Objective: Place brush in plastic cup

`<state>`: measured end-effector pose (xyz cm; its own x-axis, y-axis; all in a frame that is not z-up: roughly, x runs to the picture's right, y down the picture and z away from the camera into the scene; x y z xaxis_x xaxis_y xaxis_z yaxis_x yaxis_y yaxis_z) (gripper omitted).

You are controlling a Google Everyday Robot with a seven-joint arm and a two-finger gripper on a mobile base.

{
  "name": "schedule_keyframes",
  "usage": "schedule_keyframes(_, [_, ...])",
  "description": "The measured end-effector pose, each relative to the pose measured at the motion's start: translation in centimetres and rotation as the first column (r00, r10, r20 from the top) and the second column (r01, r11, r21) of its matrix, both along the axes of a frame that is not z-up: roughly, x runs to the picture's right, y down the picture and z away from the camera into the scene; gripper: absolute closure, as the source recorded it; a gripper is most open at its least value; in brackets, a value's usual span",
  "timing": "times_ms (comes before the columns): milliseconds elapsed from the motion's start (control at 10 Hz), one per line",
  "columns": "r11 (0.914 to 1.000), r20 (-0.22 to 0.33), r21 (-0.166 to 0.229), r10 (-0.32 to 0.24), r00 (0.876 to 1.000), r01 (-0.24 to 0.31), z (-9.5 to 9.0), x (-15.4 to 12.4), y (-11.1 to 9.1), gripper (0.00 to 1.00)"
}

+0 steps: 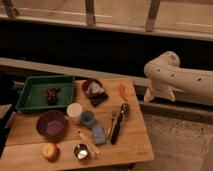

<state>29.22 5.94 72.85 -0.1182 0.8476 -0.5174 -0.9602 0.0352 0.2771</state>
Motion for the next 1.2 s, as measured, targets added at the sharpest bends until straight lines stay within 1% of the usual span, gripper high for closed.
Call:
schedule_keyframes(300, [1.0, -0.007, 0.005, 0.0, 1.0, 0.0, -0.1, 0.0, 0.0, 0.2])
schedule_keyframes(400, [0.9997, -0.01, 0.026, 0.002, 1.0, -0.002, -0.1, -0.2, -0.2, 0.2])
schedule_keyframes(600, [0.9989, -0.011, 0.046, 0.006, 1.0, -0.006, 0.1, -0.8, -0.3, 0.2])
schedule_keyframes(700, [0.9984, 0.0, 0.056, 0.007, 1.0, -0.007, 0.5, -2.2, -0.7, 0.2])
schedule_keyframes(800, [0.9983, 0.013, 0.058, 0.004, 1.0, -0.005, 0.8, -3.5, -0.8, 0.2])
schedule_keyframes(900, [0.9981, 0.034, 0.061, -0.006, 0.999, 0.004, 1.3, -5.3, -1.1, 0.2])
schedule_keyframes(1000, [0.9981, 0.052, 0.06, -0.016, 0.999, 0.013, 1.6, -6.9, -1.2, 0.2])
schedule_keyframes(1200, [0.9983, 0.089, 0.047, -0.04, 0.995, 0.035, 2.6, -10.7, -0.7, 0.2])
